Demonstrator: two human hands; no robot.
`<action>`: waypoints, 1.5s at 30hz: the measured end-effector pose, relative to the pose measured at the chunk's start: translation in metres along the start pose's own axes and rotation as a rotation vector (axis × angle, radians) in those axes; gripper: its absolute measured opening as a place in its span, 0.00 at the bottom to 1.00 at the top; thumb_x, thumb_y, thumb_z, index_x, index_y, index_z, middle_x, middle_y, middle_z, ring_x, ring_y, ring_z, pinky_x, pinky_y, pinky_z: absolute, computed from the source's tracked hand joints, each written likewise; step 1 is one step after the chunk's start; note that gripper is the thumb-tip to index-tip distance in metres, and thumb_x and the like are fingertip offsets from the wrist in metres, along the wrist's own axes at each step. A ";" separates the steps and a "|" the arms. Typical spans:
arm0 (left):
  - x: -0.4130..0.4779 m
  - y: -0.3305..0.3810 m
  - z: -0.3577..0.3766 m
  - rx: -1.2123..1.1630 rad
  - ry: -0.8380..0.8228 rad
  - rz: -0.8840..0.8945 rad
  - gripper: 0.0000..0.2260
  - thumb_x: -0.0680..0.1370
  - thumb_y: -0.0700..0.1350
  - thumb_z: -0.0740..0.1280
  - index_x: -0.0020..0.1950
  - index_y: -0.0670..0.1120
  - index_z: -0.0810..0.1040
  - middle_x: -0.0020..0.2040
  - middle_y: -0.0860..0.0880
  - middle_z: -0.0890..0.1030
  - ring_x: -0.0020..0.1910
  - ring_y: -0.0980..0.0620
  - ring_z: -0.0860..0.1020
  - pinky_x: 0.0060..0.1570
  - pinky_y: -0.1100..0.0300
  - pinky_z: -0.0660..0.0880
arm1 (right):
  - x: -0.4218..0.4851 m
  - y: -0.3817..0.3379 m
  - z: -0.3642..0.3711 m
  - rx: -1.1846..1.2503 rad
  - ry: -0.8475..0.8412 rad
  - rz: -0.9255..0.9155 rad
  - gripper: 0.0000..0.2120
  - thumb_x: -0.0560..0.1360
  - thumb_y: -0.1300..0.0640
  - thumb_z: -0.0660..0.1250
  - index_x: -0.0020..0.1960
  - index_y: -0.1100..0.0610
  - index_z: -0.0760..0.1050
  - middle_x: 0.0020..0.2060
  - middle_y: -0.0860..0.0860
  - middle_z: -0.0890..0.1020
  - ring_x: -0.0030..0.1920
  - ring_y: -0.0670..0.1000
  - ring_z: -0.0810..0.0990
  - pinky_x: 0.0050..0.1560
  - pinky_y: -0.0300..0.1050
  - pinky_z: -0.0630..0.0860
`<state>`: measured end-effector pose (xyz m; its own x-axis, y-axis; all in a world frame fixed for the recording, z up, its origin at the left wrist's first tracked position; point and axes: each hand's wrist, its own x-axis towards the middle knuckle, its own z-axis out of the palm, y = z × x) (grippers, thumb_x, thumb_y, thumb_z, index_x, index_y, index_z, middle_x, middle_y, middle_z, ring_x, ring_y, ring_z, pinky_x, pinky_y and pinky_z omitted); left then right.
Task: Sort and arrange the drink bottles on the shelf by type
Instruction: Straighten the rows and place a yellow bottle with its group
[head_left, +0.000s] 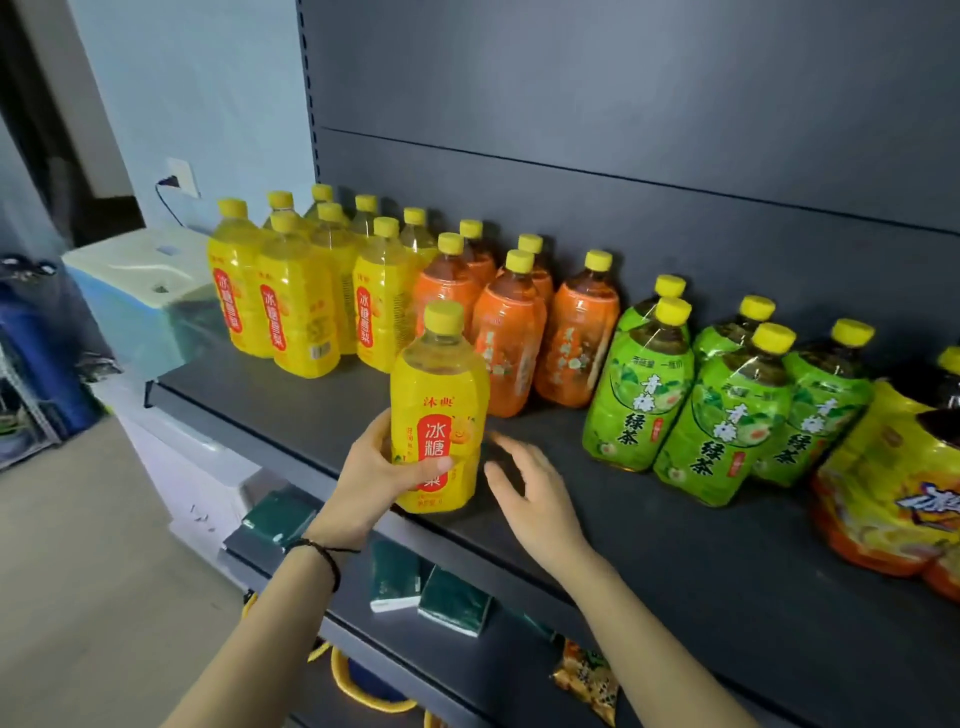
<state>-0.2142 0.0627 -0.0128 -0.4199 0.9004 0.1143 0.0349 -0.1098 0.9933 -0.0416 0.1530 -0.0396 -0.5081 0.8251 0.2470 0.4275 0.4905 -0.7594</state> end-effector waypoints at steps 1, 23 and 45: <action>0.006 -0.001 -0.006 0.009 0.003 -0.002 0.44 0.48 0.64 0.80 0.61 0.52 0.74 0.51 0.54 0.85 0.49 0.55 0.83 0.42 0.64 0.79 | 0.004 0.007 0.004 -0.160 -0.012 -0.020 0.20 0.80 0.50 0.61 0.70 0.50 0.69 0.67 0.48 0.73 0.68 0.49 0.70 0.68 0.52 0.68; 0.107 -0.022 -0.084 0.284 0.371 0.156 0.37 0.68 0.49 0.77 0.72 0.45 0.63 0.67 0.44 0.70 0.65 0.46 0.71 0.64 0.46 0.72 | 0.008 0.004 0.022 -0.610 -0.102 -0.011 0.19 0.81 0.47 0.55 0.72 0.42 0.66 0.73 0.43 0.66 0.75 0.46 0.59 0.71 0.46 0.55; 0.135 -0.031 -0.082 0.409 0.479 0.227 0.43 0.66 0.51 0.78 0.75 0.45 0.60 0.70 0.43 0.65 0.68 0.45 0.69 0.60 0.53 0.69 | 0.006 0.005 0.024 -0.556 -0.091 0.058 0.18 0.81 0.46 0.57 0.71 0.42 0.67 0.73 0.40 0.65 0.75 0.43 0.57 0.73 0.44 0.53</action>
<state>-0.3457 0.1531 -0.0292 -0.7141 0.5773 0.3959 0.4716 -0.0213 0.8816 -0.0607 0.1534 -0.0567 -0.5240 0.8397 0.1423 0.7739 0.5392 -0.3323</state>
